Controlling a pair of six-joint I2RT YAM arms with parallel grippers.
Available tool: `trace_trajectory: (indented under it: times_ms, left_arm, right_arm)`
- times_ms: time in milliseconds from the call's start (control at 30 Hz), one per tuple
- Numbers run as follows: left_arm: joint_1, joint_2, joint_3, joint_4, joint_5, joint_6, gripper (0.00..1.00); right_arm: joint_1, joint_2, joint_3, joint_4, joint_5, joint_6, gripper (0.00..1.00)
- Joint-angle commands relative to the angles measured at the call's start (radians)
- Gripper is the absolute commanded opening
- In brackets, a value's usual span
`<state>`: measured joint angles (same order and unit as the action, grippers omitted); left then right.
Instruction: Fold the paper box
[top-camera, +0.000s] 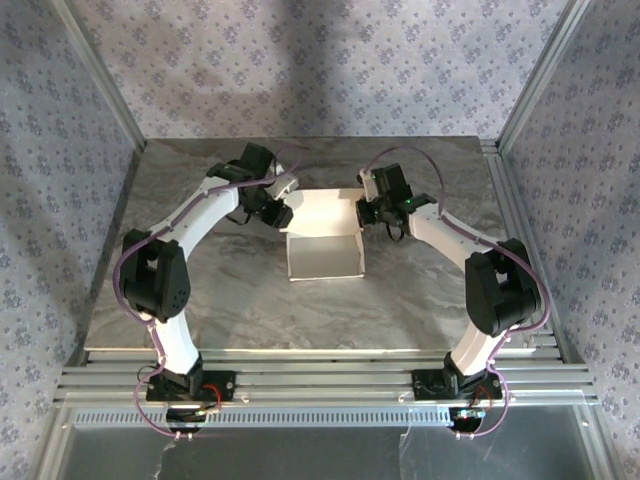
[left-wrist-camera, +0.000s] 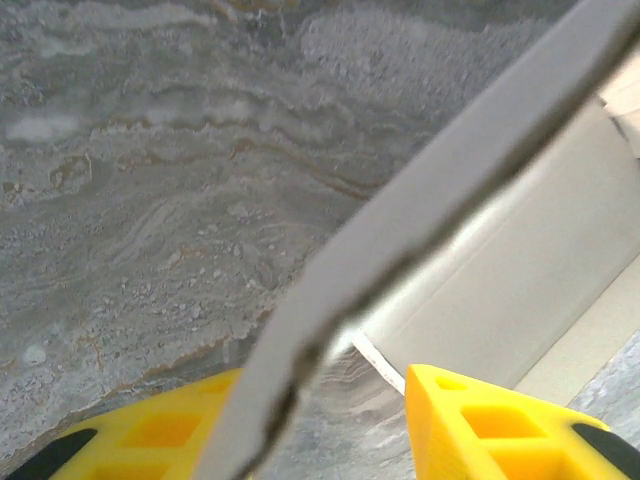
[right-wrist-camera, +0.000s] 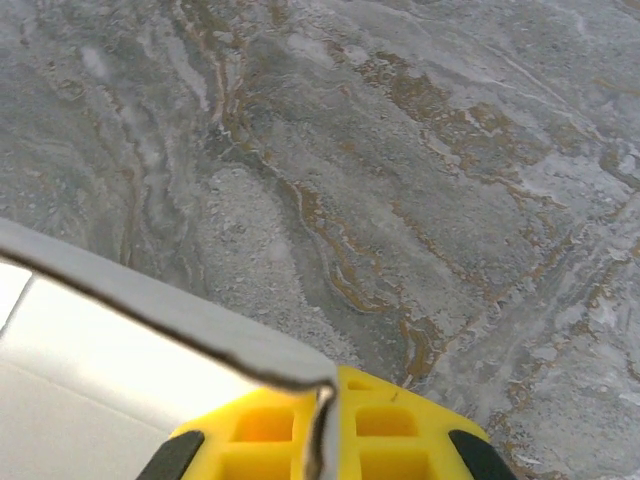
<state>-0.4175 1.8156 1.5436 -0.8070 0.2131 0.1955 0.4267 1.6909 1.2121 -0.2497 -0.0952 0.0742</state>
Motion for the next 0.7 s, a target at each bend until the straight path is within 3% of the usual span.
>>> trace_trajectory:
  times_ms: [0, 200, 400, 467, 667]
  left_arm:
    - [0.017, -0.002, -0.007, 0.044, 0.023, 0.043, 0.42]
    - [0.026, 0.051, 0.007, 0.104, 0.062, 0.019, 0.40]
    - [0.050, 0.071, 0.036, 0.173, -0.063, 0.010, 0.42]
    - [0.096, 0.068, 0.045, 0.199, 0.017, -0.001, 0.43]
    - [0.224, 0.149, 0.139, 0.219, 0.444, 0.035, 0.43]
  right_arm:
    - [-0.011, 0.001, 0.017, 0.002, -0.066, -0.041, 0.00]
    - [-0.028, 0.012, 0.030, -0.011, -0.097, -0.052, 0.00]
    - [-0.035, 0.031, 0.052, -0.030, -0.140, -0.088, 0.00]
    - [-0.037, 0.039, 0.065, -0.045, -0.160, -0.110, 0.00]
    - [-0.084, 0.061, 0.136, -0.172, -0.362, -0.255, 0.00]
